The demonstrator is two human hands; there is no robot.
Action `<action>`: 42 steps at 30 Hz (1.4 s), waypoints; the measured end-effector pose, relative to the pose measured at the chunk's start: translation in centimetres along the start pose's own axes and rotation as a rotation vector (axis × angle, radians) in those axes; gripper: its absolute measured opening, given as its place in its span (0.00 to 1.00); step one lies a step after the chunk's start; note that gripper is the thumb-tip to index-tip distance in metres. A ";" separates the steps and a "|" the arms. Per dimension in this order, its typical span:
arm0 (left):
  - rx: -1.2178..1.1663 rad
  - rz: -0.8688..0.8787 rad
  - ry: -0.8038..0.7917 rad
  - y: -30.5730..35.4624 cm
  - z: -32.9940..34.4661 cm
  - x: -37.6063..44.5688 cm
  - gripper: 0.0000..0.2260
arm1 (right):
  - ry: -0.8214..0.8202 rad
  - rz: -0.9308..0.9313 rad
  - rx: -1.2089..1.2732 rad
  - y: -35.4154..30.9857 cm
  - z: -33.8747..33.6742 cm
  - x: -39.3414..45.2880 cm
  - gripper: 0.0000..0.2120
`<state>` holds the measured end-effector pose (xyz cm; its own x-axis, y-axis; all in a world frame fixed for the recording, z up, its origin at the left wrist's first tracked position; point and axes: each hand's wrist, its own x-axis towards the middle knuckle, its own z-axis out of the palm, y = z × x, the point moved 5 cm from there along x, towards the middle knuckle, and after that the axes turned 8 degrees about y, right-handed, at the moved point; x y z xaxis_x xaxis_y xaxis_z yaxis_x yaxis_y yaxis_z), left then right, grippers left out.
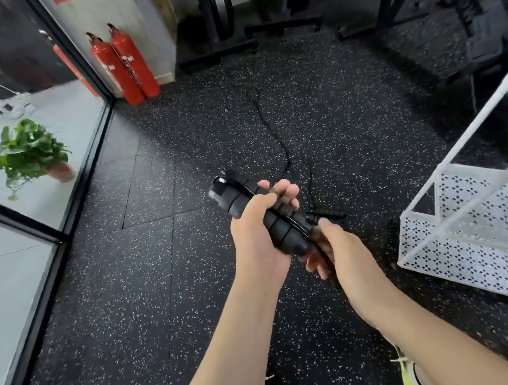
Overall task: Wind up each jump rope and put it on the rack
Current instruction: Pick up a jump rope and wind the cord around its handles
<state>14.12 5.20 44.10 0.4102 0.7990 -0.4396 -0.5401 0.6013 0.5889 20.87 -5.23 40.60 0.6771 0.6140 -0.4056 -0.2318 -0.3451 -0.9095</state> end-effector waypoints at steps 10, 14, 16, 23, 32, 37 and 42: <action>0.414 0.189 -0.008 -3.4 1.0 -3.5 0.10 | 0.114 0.192 0.320 0.0 -0.1 0.9 0.15; 0.299 0.125 -0.104 -2.8 0.6 -2.3 0.15 | 0.312 -0.002 0.040 -2.5 -2.4 1.9 0.20; 0.404 0.207 -0.067 -1.4 -0.1 -1.5 0.25 | 0.396 -0.191 -0.220 -4.3 -4.0 2.4 0.25; 1.784 0.867 -0.373 -0.7 -1.1 -0.6 0.43 | 0.491 -0.479 -0.742 -4.3 -4.6 3.5 0.29; 2.076 0.974 -0.220 -0.7 -2.7 0.2 0.15 | 0.217 -0.347 -0.607 -3.5 -3.3 3.7 0.25; 2.063 0.965 -0.130 0.9 -3.2 0.7 0.13 | -0.055 -0.346 -0.417 -4.8 -4.1 3.7 0.11; 2.086 0.944 -0.115 1.4 -3.2 0.8 0.14 | -0.193 -0.412 -0.416 -5.5 -4.3 3.8 0.10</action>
<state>11.37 6.69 42.42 0.6518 0.7084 0.2709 0.6737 -0.7048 0.2222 27.74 -4.05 44.49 0.5057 0.8596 -0.0730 0.3401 -0.2764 -0.8989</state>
